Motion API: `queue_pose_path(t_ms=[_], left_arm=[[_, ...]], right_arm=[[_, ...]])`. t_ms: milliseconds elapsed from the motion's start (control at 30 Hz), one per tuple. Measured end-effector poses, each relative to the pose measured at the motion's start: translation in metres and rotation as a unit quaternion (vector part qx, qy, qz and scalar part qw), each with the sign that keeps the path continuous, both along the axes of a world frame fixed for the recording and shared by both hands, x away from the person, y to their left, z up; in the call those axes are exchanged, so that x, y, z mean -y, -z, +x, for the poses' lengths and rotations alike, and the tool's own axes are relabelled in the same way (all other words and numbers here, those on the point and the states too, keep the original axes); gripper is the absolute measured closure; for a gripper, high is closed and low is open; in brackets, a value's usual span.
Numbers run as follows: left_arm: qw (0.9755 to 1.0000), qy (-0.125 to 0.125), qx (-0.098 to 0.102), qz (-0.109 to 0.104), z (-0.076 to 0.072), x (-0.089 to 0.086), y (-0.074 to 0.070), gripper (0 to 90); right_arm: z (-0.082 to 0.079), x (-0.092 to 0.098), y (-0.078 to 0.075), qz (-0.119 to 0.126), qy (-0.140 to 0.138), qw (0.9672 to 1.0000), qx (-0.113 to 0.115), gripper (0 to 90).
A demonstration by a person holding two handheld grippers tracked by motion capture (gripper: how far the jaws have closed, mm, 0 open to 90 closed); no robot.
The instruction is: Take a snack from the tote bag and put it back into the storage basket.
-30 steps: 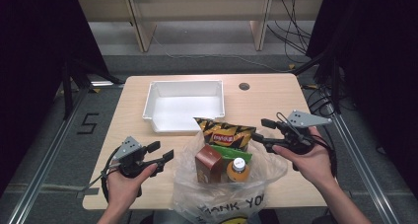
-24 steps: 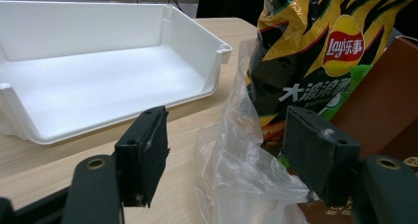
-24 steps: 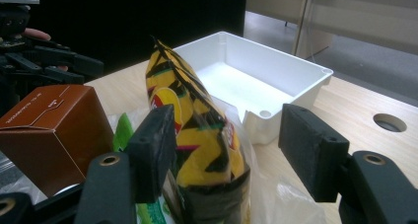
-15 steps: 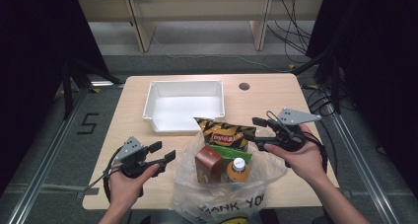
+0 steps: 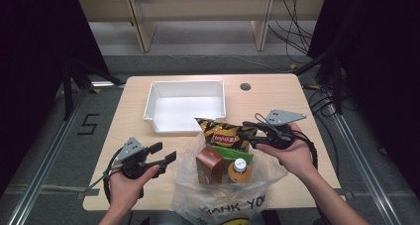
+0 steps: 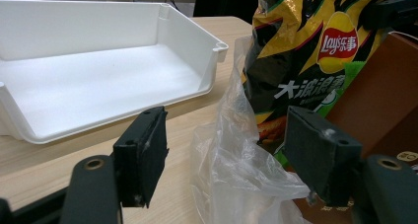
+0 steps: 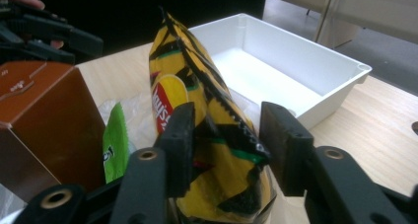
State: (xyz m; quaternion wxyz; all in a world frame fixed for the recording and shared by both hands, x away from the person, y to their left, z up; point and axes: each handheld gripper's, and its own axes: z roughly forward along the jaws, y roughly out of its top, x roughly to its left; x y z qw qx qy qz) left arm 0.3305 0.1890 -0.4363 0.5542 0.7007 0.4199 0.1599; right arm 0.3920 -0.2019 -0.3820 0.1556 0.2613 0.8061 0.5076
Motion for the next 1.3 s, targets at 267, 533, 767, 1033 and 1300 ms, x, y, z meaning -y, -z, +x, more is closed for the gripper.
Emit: queue_pose_path(t_ms=[267, 533, 767, 1033, 1300], left_arm=[[1.0000, -0.001, -0.002, 0.000, 0.001, 0.000, 0.001, 32.4], [1.0000, 0.000, -0.006, 0.002, 0.001, 0.001, 0.003, 32.5], [1.0000, 0.001, -0.006, -0.002, 0.001, 0.001, 0.004, 32.5], [1.0000, 0.001, -0.008, -0.001, 0.002, 0.003, 0.004, 32.5], [1.0000, 0.002, -0.008, 0.001, 0.002, 0.004, 0.004, 32.5]], right_arm=[[0.000, -0.005, 0.003, -0.008, -0.013, 0.9997, 0.019, 76.2], [-0.003, -0.007, 0.000, -0.011, -0.036, 0.9988, 0.033, 88.6], [-0.003, -0.014, -0.002, 0.002, -0.051, 0.9972, 0.054, 90.0], [-0.005, -0.016, -0.012, 0.023, -0.054, 0.9963, 0.062, 90.0], [-0.006, -0.017, -0.021, 0.049, -0.042, 0.9955, 0.069, 90.0]])
